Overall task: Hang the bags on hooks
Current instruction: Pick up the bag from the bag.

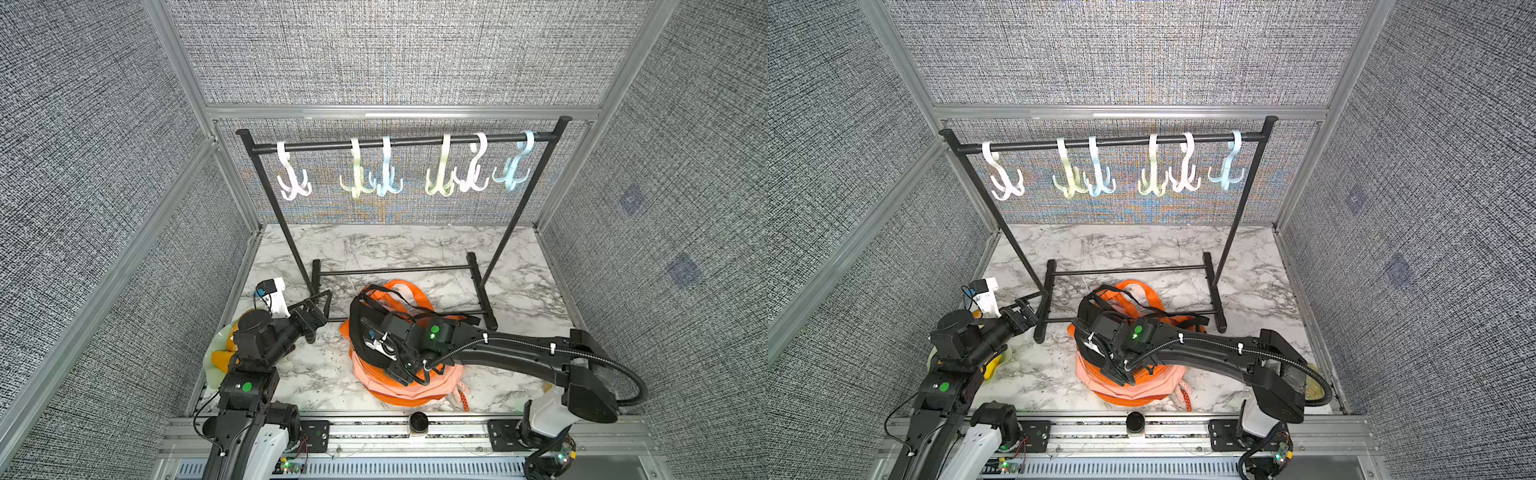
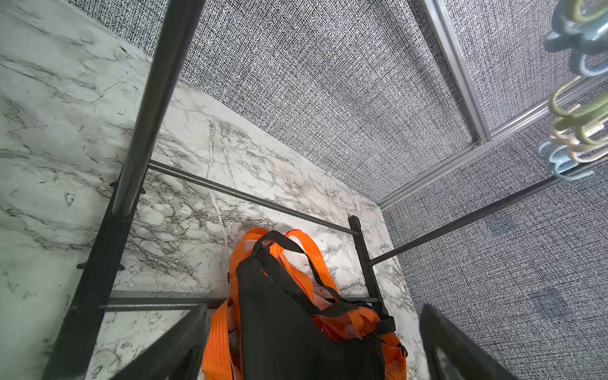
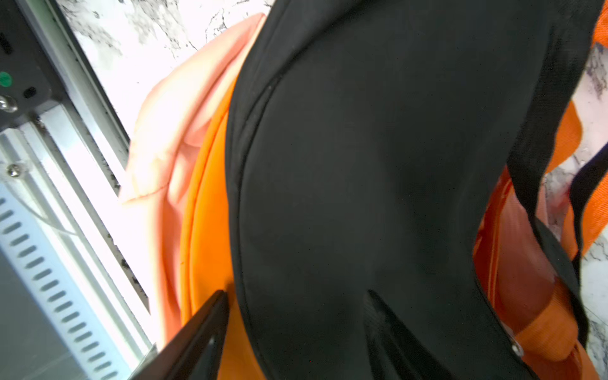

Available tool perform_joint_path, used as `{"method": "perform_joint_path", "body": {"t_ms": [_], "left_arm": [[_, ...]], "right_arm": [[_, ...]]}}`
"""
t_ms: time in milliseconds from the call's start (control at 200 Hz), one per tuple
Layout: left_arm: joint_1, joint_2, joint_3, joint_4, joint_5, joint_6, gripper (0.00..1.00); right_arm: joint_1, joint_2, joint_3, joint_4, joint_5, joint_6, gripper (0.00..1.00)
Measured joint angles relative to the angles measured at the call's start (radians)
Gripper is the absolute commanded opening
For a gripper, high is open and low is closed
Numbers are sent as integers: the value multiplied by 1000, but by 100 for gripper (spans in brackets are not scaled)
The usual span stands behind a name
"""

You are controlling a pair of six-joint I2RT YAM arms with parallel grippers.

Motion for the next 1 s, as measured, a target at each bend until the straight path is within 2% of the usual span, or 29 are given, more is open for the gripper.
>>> {"method": "perform_joint_path", "body": {"t_ms": [60, 170, 265, 415, 645, 730, 996], "left_arm": [[0, 1, 5, 1, 1, -2, 99], [0, 1, 14, 5, 3, -3, 99], [0, 0, 19, 9, 11, -8, 99], [0, 7, 49, 5, 27, -19, 99], [-24, 101, 100, 29, 71, -49, 99], [-79, 140, 111, 51, 77, -58, 99], [-357, 302, 148, 232, 25, -123, 99]], "right_arm": [[0, 2, -2, 9, 0, -1, 53], [0, 4, -2, 25, -2, -3, 20], [0, 1, -2, 36, -1, -3, 0], [0, -60, -21, 62, 8, 1, 0], [-43, -250, -95, 139, 114, 40, 0], [-87, -337, -122, 185, 159, 62, 0], [-185, -580, -195, 326, 249, 92, 0]]}}
